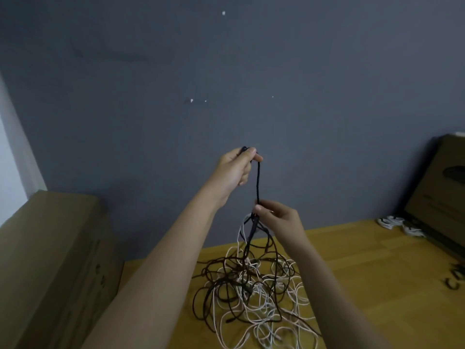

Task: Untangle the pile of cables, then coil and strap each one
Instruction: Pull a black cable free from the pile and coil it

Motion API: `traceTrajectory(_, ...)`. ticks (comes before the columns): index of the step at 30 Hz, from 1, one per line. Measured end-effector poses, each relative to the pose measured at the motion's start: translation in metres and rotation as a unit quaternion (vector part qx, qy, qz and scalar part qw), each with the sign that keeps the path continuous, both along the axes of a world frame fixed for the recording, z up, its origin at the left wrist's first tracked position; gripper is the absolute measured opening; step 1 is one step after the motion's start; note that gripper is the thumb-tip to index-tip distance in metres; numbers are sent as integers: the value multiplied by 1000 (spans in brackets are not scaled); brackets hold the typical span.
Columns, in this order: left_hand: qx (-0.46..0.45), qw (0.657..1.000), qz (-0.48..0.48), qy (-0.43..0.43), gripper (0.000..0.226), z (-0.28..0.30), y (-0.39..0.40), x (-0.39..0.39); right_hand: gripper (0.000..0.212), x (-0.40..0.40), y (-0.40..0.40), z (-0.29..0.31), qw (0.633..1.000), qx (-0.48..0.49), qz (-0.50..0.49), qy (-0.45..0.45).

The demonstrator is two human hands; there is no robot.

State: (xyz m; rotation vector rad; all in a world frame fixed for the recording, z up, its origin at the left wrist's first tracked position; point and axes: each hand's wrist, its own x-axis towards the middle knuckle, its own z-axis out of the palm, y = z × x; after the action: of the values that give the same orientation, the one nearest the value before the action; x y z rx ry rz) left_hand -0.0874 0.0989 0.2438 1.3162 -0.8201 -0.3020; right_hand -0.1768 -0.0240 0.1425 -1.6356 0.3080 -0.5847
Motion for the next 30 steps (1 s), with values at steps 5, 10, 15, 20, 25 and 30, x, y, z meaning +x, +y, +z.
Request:
traceTrajectory(5,-50,998,8,30,28,0,4,3,26,-10,-24,-5,998,28,-44,-18)
traceTrajectory(10,-51,998,3,29,28,-1,1,1,26,-16,-44,-55,983,-18,-151,105)
traceTrajectory(15,-43,998,-4,45,28,-11,-9,-5,29,-6,-35,-64,935,-218,-151,235)
traceTrajectory(20,-37,999,-14,36,28,-13,-16,-8,39,6,-6,-40,974,-197,-22,109)
traceTrajectory(25,-57,997,1,43,28,-12,-10,-1,31,4,8,-39,993,-83,36,75)
traceTrajectory(30,-41,997,52,43,29,-26,8,12,22,-5,10,-45,985,-108,76,110)
